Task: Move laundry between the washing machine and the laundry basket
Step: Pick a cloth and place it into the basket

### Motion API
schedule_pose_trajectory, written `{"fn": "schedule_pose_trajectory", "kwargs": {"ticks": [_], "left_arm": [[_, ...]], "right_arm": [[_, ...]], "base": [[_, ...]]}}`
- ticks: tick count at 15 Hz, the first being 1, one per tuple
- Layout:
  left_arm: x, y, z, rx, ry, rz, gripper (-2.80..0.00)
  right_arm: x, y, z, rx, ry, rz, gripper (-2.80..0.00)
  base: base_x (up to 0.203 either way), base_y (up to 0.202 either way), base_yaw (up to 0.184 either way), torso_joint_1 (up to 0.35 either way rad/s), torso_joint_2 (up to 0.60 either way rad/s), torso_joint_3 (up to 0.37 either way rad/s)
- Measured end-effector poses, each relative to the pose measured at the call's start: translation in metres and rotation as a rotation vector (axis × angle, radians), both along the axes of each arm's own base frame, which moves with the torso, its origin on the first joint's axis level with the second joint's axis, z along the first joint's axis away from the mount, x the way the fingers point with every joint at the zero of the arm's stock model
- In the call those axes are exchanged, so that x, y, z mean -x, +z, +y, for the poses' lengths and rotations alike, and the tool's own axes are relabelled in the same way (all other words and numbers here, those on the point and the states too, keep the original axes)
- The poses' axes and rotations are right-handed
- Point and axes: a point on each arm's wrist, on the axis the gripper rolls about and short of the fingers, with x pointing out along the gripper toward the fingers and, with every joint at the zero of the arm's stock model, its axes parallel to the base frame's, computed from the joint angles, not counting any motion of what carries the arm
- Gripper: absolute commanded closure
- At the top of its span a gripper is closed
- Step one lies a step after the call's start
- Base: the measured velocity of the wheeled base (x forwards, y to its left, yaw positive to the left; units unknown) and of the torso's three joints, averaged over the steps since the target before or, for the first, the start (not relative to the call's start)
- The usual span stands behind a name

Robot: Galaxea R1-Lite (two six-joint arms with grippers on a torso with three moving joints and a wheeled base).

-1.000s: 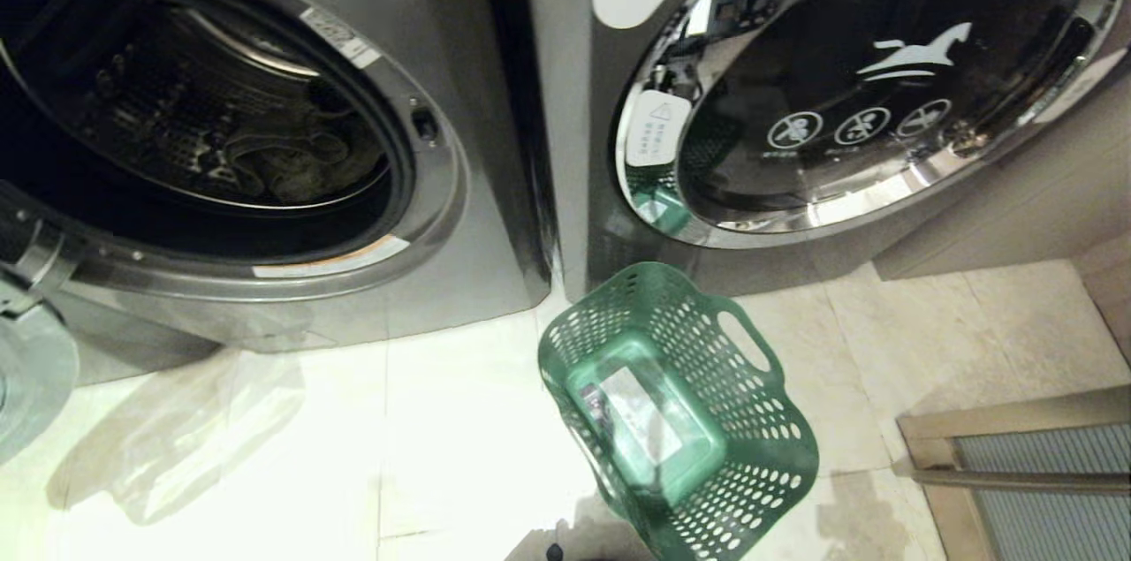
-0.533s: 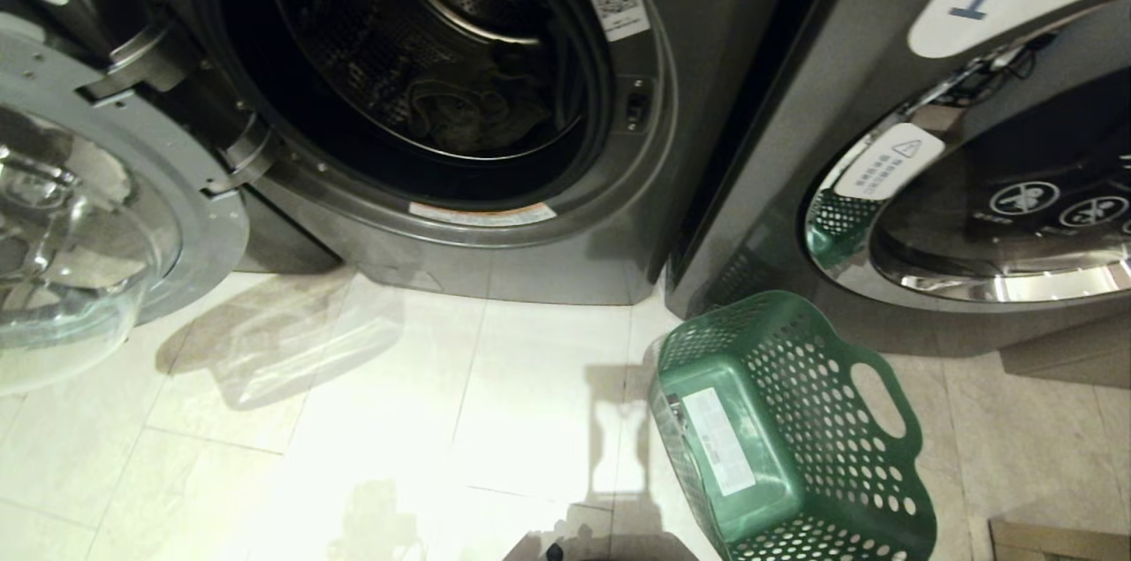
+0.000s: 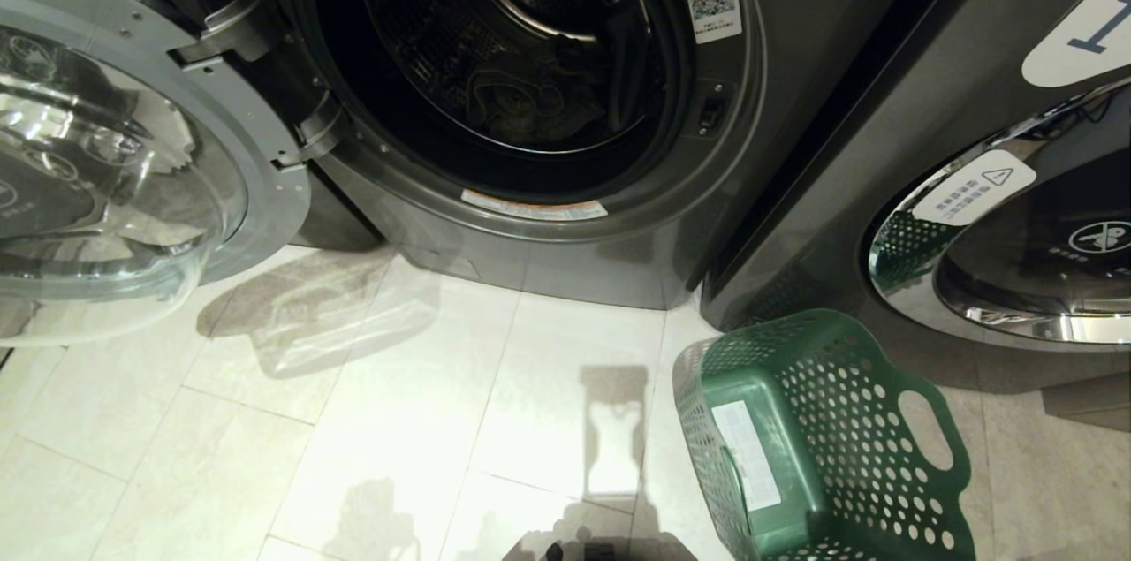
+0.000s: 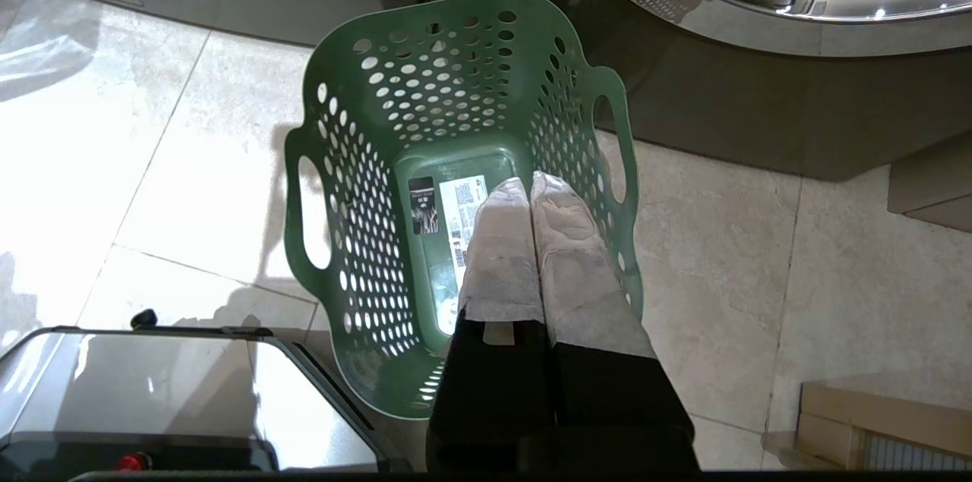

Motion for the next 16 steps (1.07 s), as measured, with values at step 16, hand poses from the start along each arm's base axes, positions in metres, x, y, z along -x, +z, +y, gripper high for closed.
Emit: {"fn": "schedule_pose_trajectory", "kwargs": {"ticks": [16], "left_arm": [[0.0000, 0.0000, 0.0000, -0.002, 0.000, 0.000, 0.00]], "right_arm": [[0.0000, 0.0000, 0.0000, -0.001, 0.000, 0.000, 0.00]], "base": [[0.143, 0.000, 0.000, 0.002, 0.00, 0.002]]}}
